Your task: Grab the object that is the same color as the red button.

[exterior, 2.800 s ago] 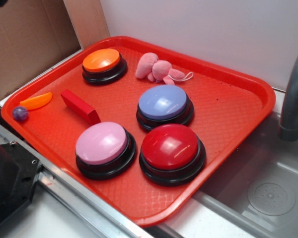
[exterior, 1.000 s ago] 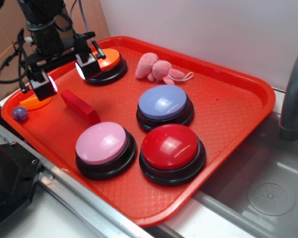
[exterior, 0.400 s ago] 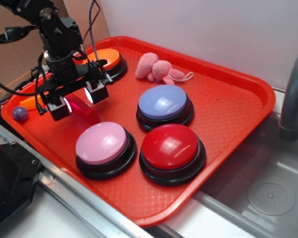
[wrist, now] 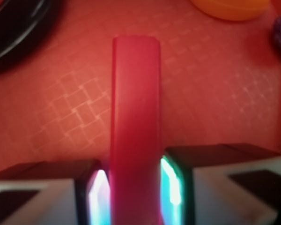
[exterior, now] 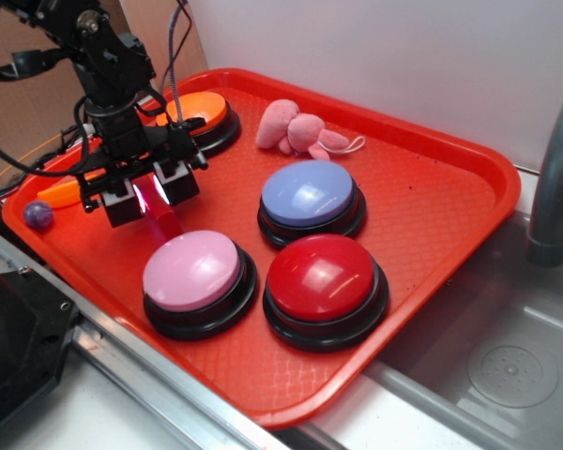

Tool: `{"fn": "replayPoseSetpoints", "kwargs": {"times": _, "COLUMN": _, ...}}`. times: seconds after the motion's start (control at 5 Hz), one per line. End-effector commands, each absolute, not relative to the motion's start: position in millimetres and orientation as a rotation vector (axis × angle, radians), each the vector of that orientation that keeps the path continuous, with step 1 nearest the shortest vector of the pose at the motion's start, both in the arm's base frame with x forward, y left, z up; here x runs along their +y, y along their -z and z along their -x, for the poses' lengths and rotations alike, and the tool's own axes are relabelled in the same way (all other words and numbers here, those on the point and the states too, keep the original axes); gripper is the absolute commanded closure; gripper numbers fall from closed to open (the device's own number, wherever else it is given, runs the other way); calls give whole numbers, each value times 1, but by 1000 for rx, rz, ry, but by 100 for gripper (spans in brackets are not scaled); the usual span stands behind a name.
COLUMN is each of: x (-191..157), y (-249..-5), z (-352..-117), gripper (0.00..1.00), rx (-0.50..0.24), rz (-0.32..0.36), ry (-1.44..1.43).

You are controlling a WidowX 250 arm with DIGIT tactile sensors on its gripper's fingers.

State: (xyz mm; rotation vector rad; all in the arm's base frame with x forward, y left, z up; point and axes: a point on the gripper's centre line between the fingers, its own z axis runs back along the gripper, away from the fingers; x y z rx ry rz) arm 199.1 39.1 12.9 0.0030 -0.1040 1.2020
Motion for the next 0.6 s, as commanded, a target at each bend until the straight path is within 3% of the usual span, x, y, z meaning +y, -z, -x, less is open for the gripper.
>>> {"fn": "replayPoseSetpoints", "kwargs": {"times": 0.0, "x": 59, "y": -83, "z": -217, "gripper": 100, "rx": -93, "rz": 49, "ry": -875}}
{"fn": "replayPoseSetpoints", "kwargs": {"times": 0.2, "x": 50, "y": -132, "z": -228, "gripper": 100, "rx": -59, "rz": 22, "ry": -625}}
{"fn": "replayPoseSetpoints", "kwargs": {"times": 0.4, "x": 43, "y": -167, "z": -228, "gripper": 100, "rx": -53, "rz": 98, "ry": -390}}
